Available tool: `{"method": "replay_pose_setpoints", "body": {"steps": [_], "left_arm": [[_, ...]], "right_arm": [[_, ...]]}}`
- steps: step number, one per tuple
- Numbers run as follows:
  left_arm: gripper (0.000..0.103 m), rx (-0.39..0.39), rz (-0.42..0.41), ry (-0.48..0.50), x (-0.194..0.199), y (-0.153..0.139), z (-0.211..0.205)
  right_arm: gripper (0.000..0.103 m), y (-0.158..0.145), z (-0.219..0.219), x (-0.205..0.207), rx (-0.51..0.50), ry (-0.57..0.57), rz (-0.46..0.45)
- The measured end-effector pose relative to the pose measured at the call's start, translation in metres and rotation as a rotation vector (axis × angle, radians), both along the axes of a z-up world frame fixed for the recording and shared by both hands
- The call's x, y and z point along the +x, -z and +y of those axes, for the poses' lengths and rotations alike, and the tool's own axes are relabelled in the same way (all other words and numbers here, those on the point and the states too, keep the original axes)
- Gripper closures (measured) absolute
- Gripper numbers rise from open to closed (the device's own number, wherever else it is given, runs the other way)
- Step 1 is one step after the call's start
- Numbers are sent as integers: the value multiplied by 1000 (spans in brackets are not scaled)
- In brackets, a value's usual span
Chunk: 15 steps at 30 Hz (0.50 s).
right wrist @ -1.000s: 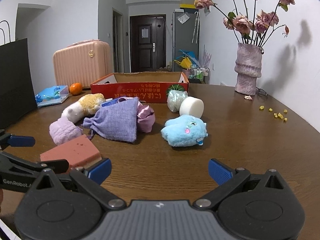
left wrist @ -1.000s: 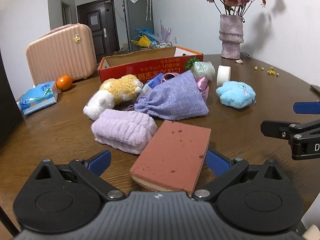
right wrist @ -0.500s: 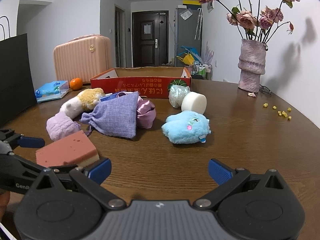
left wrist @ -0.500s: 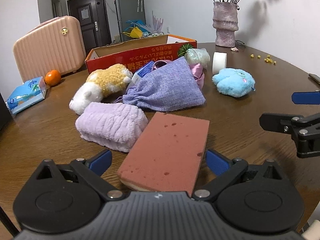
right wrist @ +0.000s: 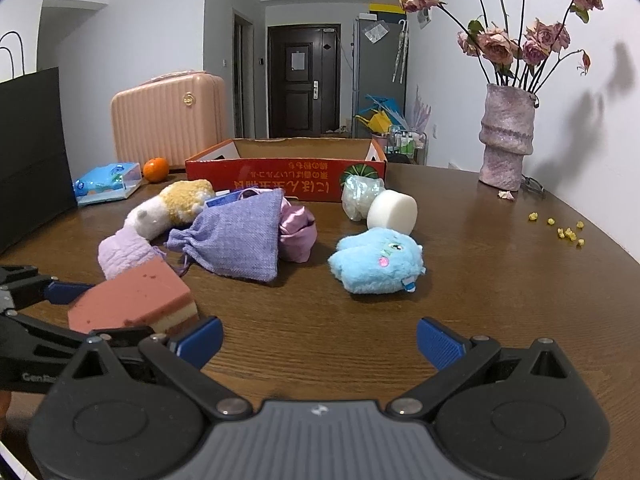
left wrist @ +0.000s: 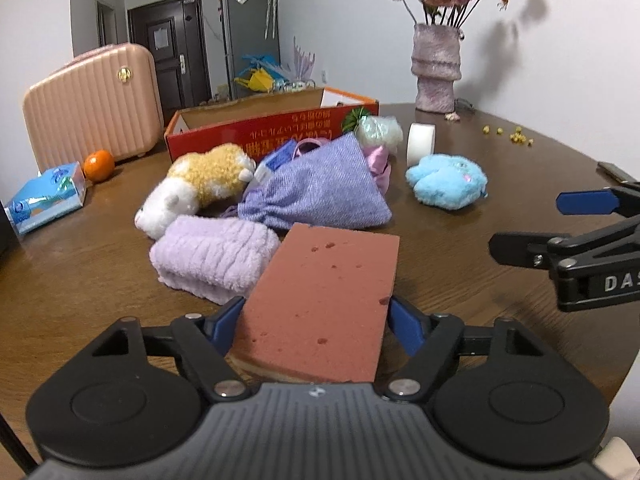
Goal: Organize soft objects
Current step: 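Lift the pink sponge with the left tool while the right tool grasps the lavender towel roll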
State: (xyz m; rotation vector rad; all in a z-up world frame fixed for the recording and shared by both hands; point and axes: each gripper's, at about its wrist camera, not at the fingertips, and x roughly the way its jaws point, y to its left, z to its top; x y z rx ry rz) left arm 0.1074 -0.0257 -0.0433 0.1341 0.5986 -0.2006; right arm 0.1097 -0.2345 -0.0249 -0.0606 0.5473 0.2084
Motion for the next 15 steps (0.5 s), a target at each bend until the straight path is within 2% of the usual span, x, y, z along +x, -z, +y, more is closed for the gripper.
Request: {"method": "replay_pose_setpoints", "body": {"steps": [7, 15], "left_arm": [[26, -16, -55, -19, -16, -16, 10], [26, -24, -103, -90, -28, -31, 34]], "right_arm": [[0, -8, 5, -5, -5, -10, -18], [0, -13, 19, -2, -8, -53, -21]]}}
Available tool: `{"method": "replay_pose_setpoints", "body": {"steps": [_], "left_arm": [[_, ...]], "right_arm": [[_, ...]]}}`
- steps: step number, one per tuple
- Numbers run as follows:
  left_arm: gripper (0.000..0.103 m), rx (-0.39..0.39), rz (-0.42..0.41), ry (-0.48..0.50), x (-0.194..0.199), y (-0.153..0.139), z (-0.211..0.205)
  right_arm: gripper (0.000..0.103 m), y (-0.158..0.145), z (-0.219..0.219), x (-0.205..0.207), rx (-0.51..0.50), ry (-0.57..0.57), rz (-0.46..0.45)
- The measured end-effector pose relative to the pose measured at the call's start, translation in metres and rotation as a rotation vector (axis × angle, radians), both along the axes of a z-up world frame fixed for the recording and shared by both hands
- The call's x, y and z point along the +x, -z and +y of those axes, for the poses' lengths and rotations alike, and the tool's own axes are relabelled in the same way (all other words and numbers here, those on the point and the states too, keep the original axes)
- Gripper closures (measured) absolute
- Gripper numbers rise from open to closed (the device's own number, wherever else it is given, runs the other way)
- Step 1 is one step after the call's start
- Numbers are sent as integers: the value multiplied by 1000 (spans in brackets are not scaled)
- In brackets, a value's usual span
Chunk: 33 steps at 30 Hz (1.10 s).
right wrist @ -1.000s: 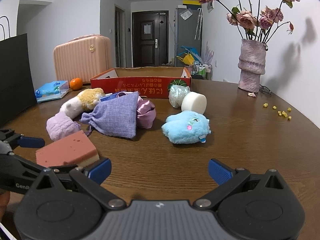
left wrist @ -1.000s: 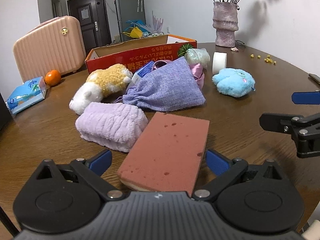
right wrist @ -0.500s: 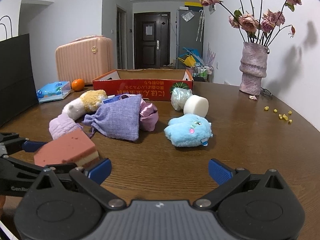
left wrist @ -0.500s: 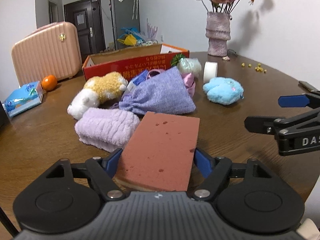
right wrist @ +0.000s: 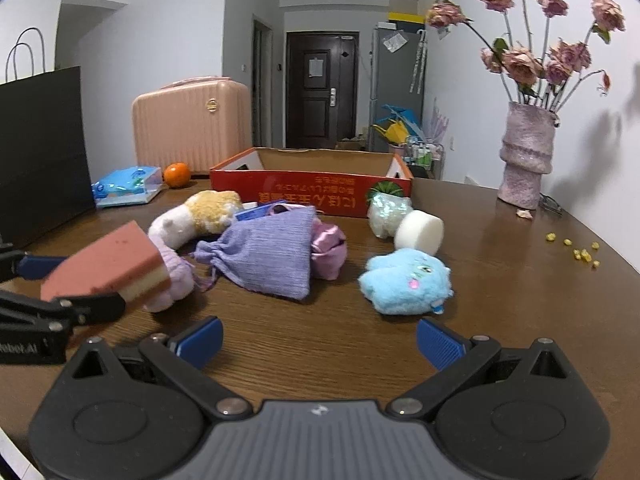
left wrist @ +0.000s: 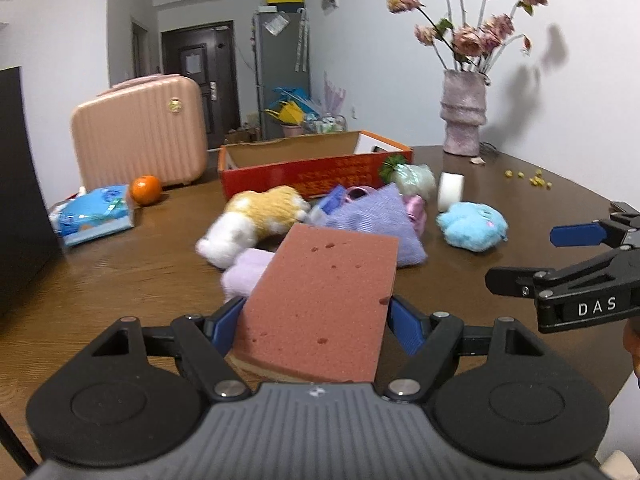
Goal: Organize soft objects
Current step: 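Lift the pink sponge with the left tool while the right tool grasps the lavender towel roll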
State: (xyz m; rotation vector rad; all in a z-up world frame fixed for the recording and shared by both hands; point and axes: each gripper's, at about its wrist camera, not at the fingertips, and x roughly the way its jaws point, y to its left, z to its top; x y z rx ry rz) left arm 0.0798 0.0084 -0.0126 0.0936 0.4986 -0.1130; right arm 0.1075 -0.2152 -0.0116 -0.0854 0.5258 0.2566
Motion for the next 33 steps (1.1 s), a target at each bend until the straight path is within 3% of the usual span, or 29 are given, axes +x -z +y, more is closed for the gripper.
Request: {"method": "replay_pose_setpoints", "body": {"steps": [17, 33], "left_arm": [[26, 7, -14, -110, 2, -1, 53], [26, -6, 13, -204, 12, 11, 90]], "right_arm": [[0, 0, 56, 23, -2, -119, 11], [7, 11, 112, 60, 9, -246, 49]]}}
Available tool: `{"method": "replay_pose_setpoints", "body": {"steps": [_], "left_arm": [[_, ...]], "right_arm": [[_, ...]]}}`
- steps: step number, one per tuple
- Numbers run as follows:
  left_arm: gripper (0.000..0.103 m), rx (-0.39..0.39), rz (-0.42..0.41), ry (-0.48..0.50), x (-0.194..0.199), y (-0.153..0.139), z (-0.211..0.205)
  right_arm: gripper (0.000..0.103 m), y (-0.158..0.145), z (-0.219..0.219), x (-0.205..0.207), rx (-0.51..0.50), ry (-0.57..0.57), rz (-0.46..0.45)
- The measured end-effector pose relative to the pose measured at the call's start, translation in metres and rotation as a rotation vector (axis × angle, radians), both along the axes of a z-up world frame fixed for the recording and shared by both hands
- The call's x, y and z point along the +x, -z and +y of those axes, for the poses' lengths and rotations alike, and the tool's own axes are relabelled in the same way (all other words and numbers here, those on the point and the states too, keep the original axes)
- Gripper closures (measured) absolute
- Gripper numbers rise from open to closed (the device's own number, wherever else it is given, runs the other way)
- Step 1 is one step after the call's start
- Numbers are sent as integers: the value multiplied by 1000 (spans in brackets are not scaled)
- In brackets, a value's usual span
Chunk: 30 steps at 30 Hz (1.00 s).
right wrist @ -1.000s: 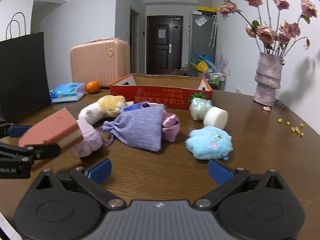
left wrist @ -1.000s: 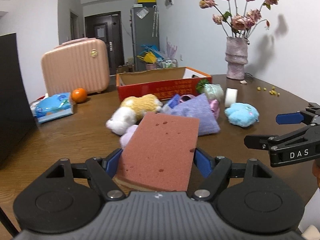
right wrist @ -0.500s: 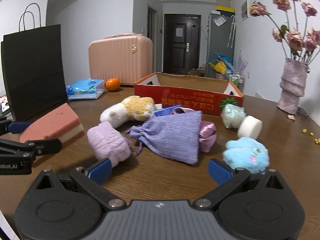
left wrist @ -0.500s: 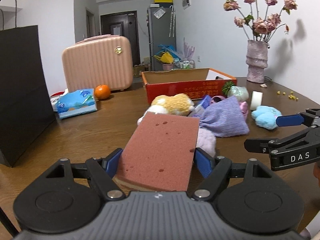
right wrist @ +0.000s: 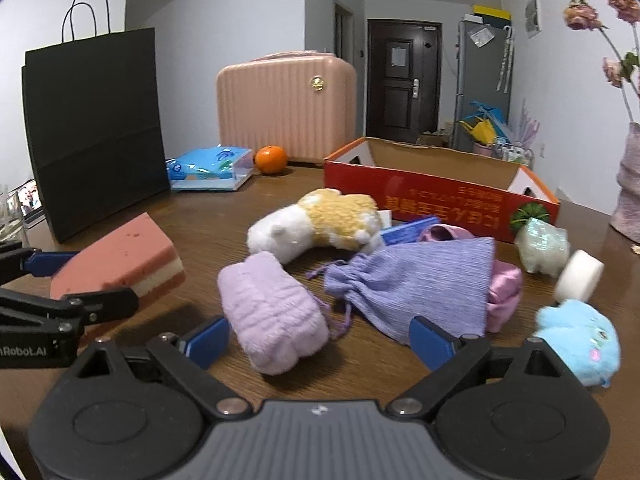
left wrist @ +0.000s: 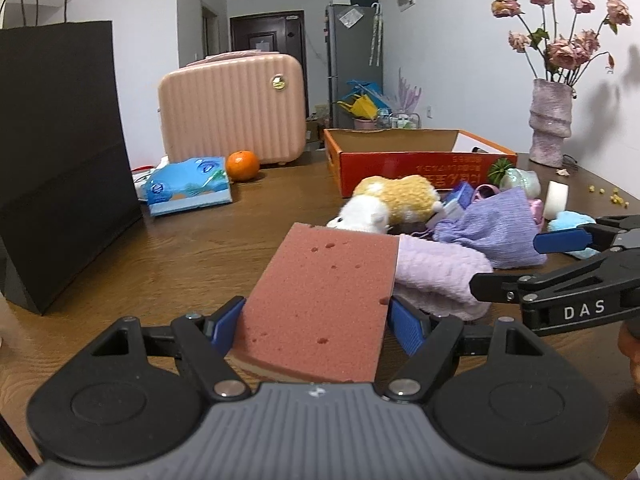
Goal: Organize soft objects
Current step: 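Lift the pink sponge with the left tool while the right tool grasps the lavender towel roll, then carry the sponge and towel roll with both tools over the cardboard box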
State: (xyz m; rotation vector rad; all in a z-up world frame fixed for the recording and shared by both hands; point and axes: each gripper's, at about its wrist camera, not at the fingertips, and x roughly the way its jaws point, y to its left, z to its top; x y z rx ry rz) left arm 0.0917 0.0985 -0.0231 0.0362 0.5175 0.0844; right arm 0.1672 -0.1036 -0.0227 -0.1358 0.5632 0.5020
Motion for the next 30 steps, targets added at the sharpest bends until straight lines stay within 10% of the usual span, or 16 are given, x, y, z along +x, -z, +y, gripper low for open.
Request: {"method": "replay_pose_setpoints", "body": {"steps": [9, 20, 30], "left_arm": [[26, -12, 17, -44, 4, 5, 13], [26, -18, 26, -61, 7, 7, 18], [26, -10, 6, -58, 8, -3, 15]], "right_arm": [[19, 11, 24, 26, -21, -45, 22], [64, 16, 35, 37, -31, -84, 13], [75, 7, 28, 34, 17, -92, 6]]}}
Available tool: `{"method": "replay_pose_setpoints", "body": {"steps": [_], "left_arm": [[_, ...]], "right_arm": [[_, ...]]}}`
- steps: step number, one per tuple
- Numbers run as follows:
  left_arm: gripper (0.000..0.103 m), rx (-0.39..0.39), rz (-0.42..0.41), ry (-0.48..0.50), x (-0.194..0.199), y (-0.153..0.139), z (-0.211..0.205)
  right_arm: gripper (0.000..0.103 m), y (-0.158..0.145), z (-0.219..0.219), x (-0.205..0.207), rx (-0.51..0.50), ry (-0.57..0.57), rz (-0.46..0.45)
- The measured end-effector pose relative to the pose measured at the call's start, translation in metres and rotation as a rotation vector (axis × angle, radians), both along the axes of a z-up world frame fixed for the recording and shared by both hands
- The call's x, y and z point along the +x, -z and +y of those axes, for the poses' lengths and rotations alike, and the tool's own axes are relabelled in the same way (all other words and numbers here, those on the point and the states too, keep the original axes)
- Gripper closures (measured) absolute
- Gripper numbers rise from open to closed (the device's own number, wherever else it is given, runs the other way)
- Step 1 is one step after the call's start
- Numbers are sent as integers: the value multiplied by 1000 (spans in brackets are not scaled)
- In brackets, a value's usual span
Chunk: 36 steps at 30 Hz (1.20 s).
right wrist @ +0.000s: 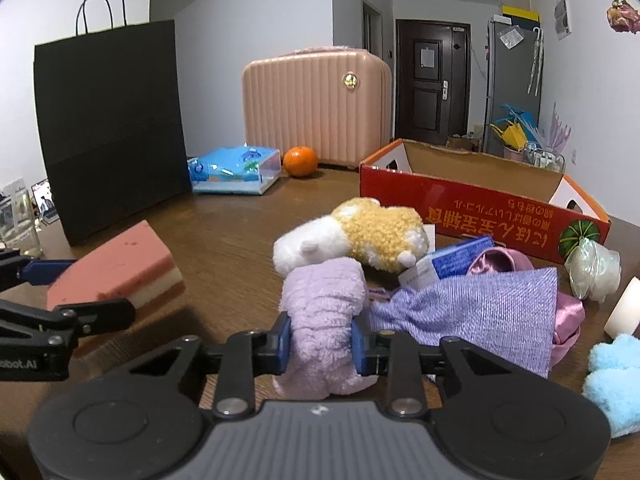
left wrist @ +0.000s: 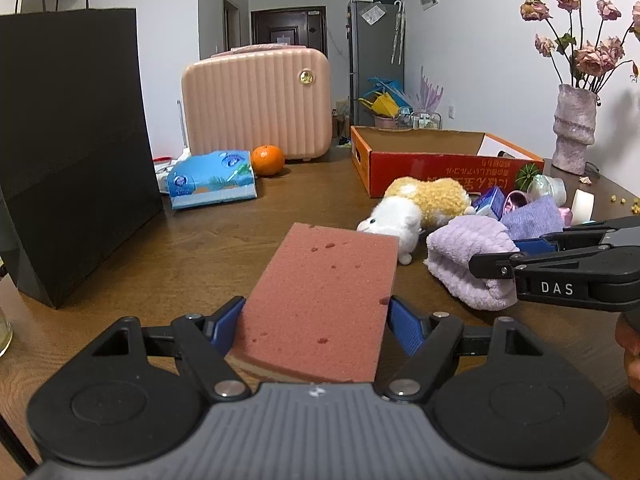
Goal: Organize soft objects
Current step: 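Carry the sponge and towel roll with both tools over the cardboard box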
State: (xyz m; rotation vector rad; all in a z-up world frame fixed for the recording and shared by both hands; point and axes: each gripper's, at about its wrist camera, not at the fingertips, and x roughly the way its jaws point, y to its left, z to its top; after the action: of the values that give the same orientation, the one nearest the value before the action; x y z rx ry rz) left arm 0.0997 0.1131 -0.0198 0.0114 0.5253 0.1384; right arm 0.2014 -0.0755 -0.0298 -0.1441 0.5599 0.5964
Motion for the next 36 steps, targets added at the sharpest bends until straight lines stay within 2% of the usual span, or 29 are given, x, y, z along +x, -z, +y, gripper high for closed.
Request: {"method": "replay_pose_setpoints", "body": {"steps": [20, 36], "left_arm": [[26, 25, -63, 28, 22, -32, -23], [26, 24, -86, 57, 63, -49, -40]], "right_arm": [[76, -40, -23, -1, 95, -8, -91], [76, -59, -47, 28, 129, 36, -143]]}}
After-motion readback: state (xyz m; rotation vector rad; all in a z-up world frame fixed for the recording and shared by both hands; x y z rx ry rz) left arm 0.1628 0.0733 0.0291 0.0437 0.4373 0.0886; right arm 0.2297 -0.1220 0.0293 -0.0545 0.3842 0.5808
